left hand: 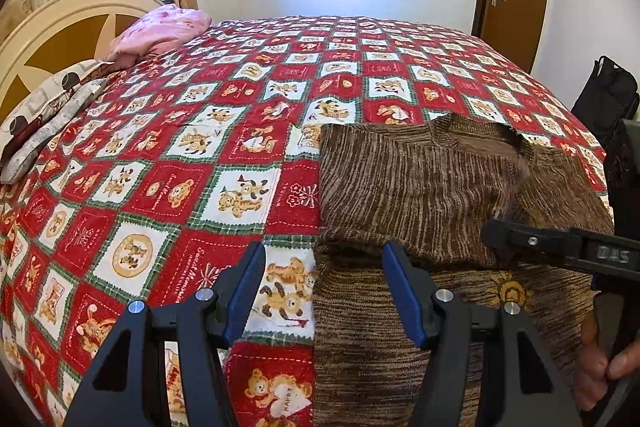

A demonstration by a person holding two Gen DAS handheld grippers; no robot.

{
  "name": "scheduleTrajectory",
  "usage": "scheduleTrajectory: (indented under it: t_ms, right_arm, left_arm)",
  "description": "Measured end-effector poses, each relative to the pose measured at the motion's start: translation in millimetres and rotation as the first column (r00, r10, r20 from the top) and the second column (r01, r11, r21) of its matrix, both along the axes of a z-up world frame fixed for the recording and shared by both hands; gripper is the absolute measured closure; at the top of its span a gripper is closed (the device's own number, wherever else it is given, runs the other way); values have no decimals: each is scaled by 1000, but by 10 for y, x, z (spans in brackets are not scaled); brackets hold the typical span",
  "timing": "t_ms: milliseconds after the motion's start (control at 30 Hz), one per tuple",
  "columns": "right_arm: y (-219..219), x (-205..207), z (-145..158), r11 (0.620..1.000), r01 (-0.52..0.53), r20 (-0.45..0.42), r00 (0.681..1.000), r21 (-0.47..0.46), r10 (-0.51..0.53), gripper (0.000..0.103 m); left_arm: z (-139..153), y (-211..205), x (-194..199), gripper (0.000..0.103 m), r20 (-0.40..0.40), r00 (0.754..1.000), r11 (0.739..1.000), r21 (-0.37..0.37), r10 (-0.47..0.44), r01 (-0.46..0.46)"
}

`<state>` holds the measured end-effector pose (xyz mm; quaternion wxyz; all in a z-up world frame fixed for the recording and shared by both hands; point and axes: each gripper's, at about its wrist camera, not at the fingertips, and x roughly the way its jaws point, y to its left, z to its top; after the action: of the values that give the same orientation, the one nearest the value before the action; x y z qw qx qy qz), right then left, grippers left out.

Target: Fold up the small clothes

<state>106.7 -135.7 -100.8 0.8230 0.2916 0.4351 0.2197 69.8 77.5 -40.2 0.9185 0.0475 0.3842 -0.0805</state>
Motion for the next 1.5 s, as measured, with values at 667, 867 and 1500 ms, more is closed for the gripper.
scheduleTrajectory:
  t_ms: [667, 867, 1500]
  right_arm:
    - [-213, -377, 344, 840, 314, 119, 949, -442, -292, 43]
    - [-46, -433, 473, 826, 269, 168, 963, -495, -213, 44]
    - [639, -2201, 1201, 874, -33, 284, 939, -485, 193, 25]
  left_arm:
    - [-105, -36, 25, 41, -19, 1000, 997, 72, 19, -18]
    - [-74, -59, -93, 41, -27, 999, 995, 94, 18, -15]
    - [434, 1190, -1188, 35, 67, 998, 997, 79, -10, 4]
